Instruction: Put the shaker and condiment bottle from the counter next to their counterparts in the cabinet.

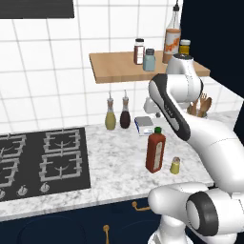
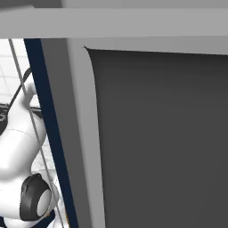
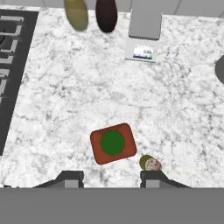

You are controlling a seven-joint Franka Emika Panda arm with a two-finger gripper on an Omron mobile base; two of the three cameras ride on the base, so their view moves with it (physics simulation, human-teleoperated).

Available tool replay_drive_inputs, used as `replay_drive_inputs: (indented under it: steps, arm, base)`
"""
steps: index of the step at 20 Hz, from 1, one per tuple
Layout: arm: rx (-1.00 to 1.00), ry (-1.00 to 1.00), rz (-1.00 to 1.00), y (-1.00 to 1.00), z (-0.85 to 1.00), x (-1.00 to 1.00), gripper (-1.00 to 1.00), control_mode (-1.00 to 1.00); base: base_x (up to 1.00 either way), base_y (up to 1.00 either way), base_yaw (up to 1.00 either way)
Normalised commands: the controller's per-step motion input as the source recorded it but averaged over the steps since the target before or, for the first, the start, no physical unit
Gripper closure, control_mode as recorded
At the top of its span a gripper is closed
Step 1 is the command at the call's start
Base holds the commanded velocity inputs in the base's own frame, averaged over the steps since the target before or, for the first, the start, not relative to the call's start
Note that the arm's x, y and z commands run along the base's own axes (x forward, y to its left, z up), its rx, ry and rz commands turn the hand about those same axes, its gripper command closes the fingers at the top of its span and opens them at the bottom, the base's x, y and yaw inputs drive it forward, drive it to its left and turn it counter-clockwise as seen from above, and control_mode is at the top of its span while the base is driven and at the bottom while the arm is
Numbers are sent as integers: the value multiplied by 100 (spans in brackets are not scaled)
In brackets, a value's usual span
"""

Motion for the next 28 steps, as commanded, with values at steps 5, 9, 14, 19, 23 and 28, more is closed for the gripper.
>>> replay_drive_inputs:
  steps: [5,9,14,19,23,28]
  arm:
    - [-1,-1,0,1,-2,-4,-100,-100]
    - [-1,0,0,0,-17,0,-100,-100]
    - [-7,-6,-5,7,-16,-36,-100,-100]
    - [-12,-16,-17,14,-7,-56,-100,-100]
    - [-8,-22,-1,5,-12,-66,-100,-100]
    - [-10,-25,-6,14,-14,-39,-100,-100]
  base:
    - [0,0,0]
    - [0,0,0]
    - [0,0,0]
    - [0,0,0]
    - [0,0,0]
    - [0,0,0]
